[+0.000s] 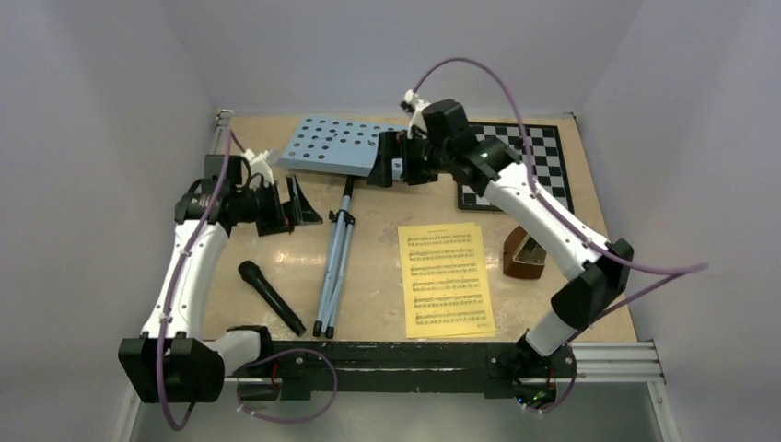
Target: Pack up the instrument practice props
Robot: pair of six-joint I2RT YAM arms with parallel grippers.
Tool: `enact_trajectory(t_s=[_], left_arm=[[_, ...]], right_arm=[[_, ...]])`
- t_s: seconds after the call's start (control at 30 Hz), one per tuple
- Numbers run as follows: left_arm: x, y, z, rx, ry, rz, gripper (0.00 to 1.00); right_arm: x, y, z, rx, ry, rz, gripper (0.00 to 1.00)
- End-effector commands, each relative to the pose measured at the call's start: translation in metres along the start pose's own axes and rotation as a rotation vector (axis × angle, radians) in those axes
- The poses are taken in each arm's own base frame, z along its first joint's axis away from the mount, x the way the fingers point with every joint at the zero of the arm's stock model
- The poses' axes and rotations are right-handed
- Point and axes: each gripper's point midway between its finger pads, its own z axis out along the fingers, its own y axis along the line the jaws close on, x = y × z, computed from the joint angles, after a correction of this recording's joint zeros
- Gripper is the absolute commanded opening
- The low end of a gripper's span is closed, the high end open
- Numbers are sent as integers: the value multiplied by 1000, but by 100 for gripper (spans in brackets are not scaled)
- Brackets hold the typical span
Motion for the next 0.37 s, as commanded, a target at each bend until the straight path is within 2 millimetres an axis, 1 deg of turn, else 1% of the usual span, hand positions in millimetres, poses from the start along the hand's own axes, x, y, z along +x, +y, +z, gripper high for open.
enact_trajectory(t_s=[0.0, 0.07, 0.13, 0.17, 0.2, 0.33], left_arm=[[-70, -28, -53, -100, -254, 242, 99], [-102, -38, -75, -154, -352, 328, 99], [-129, -44, -91, -207, -423, 387, 99], [-142, -49, -101, -224, -462, 414, 99], [-150, -50, -105, -241, -485, 428, 99], [-171, -54, -113, -268, -553, 461, 99]], right_arm=[[-34, -23, -88, 259, -116, -166, 99], [-57, -30, -128, 325, -228, -193, 99], [-70, -39, -160, 391, -305, -199, 99], [-74, -41, -169, 410, -321, -210, 99], [-75, -42, -176, 415, -320, -235, 99], [-82, -49, -196, 472, -397, -271, 99]])
